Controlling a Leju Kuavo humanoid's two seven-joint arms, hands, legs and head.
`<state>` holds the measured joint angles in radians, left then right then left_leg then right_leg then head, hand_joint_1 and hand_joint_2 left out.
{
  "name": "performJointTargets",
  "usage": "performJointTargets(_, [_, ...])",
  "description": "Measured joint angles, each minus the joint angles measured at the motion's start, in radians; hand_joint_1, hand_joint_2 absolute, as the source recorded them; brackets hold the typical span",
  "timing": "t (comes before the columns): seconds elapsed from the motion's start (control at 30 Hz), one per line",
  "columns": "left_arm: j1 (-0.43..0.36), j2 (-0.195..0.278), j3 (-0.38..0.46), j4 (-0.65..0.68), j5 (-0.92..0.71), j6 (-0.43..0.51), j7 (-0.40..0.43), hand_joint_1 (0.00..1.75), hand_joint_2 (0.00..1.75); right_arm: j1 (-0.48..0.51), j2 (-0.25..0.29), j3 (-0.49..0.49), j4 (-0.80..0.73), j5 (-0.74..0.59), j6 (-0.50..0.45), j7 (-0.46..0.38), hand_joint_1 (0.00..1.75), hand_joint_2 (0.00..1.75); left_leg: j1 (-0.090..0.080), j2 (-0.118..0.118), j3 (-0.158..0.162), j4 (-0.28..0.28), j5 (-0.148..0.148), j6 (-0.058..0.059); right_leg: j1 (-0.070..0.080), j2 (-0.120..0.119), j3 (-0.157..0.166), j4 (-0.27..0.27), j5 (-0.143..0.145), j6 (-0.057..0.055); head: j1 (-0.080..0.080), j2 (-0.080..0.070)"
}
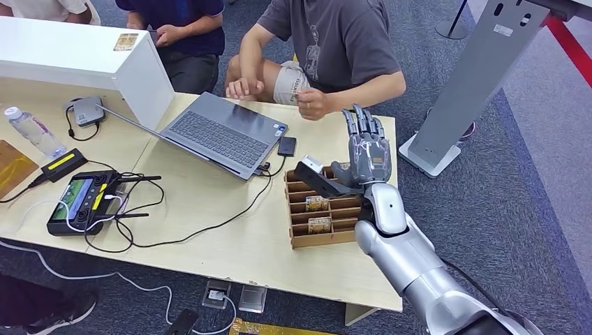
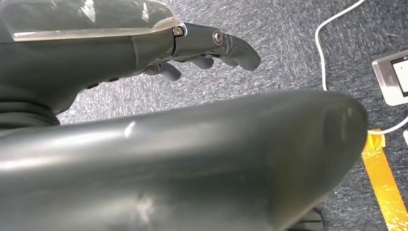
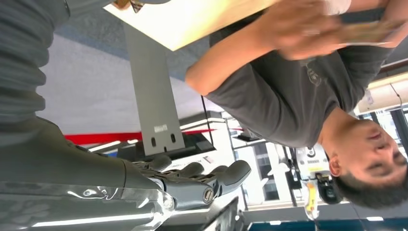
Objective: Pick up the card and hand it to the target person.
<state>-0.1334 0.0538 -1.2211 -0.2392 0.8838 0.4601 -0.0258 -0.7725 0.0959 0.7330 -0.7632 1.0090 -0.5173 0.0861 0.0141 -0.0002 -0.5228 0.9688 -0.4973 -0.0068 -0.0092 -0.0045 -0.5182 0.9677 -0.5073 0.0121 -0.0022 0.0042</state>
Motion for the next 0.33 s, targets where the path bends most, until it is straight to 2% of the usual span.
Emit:
performJointTargets(0.1, [0.0,0.0,0.0,0.0,0.004,0.003,0.0,0.0,0.0,0.008,0.0,-0.004,0.004,-0.092,-0.019,-0.04,0.0,1.75,0.0,0.0,0.0,0.0,0.0,0.0,0.0,0.0,0.0,0.0,0.0,0.0,0.0,0.0])
performJointTargets(0.33, [0.001,0.0,0.001,0.0,0.012,0.012,0.008,0.0,0.0,0.08,-0.004,-0.038,-0.06,-0.437,-0.046,-0.174,0.0,1.75,0.0,0.0,0.0,0.0,0.0,0.0,0.0,0.0,0.0,0.0,0.0,0.0,0.0,0.0])
